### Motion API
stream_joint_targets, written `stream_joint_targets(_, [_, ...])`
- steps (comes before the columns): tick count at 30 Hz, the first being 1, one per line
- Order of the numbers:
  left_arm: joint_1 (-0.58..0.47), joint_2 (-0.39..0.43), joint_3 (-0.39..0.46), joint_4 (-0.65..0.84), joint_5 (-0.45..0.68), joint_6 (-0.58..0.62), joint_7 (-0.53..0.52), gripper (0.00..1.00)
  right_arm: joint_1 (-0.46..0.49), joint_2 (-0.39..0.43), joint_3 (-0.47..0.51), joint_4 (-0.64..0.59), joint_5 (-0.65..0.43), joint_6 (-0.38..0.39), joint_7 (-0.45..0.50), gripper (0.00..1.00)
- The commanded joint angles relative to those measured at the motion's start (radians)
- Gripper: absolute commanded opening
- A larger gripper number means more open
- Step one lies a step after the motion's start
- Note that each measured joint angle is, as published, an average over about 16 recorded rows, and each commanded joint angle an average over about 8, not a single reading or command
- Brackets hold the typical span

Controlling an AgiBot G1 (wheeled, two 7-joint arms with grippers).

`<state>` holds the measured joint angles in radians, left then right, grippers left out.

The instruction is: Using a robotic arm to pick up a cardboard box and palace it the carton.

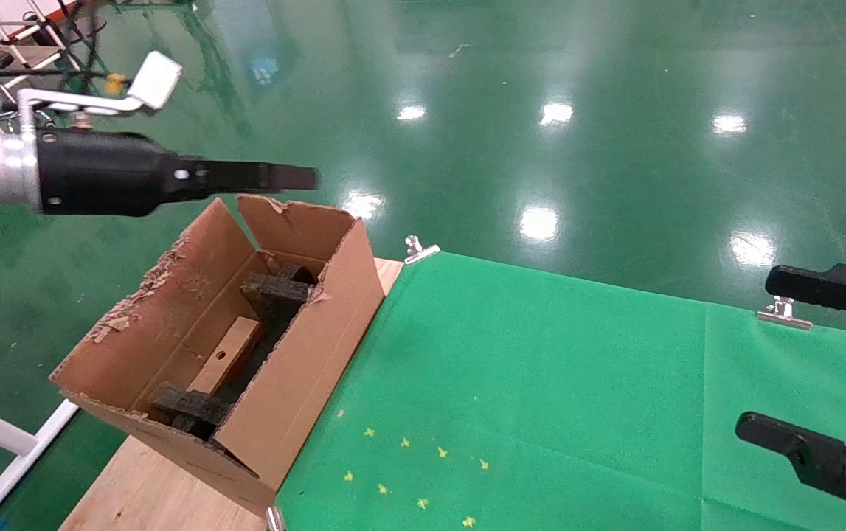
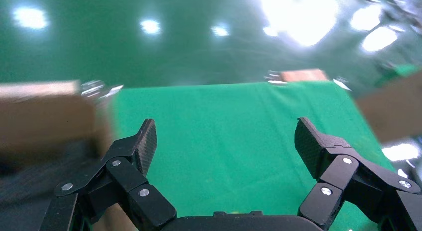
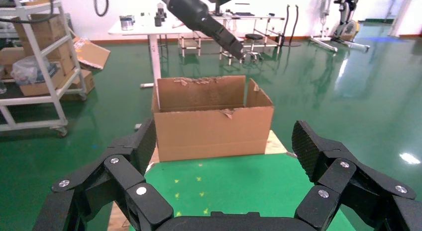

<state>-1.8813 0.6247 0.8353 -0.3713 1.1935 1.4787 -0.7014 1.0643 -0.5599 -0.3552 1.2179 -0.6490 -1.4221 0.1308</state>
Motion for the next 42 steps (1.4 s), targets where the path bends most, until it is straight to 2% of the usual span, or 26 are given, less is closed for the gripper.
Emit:
stream_joint_targets(1, [0.017,-0.001,-0.012,-0.020,-0.010,0.001,0.011,1.00,0.000,0.000,0.000,0.000,0.000,0.000,0.000,1.00])
stream_joint_targets(42, [0.609,-0.010,-0.419,-0.689,-0.349,0.013,0.388,1.00,0.000,0.000,0.000,0.000,0.000,0.000,0.000,1.00])
